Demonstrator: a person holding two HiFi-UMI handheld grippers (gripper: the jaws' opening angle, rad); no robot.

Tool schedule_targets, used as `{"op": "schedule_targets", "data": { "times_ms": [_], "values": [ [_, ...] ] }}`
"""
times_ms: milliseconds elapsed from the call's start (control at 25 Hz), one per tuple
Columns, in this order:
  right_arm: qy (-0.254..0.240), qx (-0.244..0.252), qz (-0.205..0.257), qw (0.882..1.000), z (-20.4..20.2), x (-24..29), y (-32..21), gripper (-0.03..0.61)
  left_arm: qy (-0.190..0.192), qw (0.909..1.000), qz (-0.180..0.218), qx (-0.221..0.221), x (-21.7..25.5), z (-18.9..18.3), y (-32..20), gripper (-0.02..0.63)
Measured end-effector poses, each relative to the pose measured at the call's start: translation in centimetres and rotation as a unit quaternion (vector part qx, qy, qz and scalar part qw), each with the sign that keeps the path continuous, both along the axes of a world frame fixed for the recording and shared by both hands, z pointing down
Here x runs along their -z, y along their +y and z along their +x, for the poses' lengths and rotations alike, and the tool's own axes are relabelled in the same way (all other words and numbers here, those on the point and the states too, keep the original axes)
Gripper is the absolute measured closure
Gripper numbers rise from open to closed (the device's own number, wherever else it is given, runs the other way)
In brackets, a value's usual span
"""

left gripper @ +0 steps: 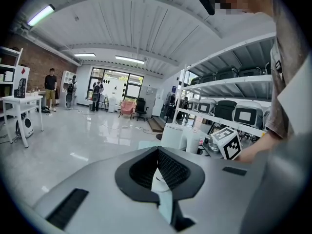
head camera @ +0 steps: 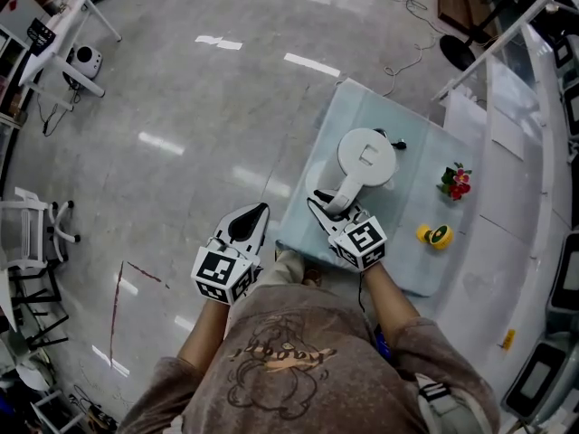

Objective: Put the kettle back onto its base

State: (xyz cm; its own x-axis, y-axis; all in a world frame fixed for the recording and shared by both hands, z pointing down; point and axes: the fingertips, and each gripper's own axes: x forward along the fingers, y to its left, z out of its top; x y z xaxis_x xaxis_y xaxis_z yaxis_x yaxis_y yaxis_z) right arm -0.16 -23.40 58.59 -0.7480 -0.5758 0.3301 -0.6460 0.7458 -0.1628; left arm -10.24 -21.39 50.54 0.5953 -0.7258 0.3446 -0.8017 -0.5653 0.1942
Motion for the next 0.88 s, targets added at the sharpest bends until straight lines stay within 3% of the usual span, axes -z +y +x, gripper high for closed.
{"op": "schedule_targets", "data": {
  "times_ms": [880],
  "values": [
    [0.023,0.039,0.016,0.999,-2.2,-4.0,-0.4,0.488,-0.014,0.9996,-0.014,0.019,-1.2,-1.2,-0.9,0.592]
  ]
}}
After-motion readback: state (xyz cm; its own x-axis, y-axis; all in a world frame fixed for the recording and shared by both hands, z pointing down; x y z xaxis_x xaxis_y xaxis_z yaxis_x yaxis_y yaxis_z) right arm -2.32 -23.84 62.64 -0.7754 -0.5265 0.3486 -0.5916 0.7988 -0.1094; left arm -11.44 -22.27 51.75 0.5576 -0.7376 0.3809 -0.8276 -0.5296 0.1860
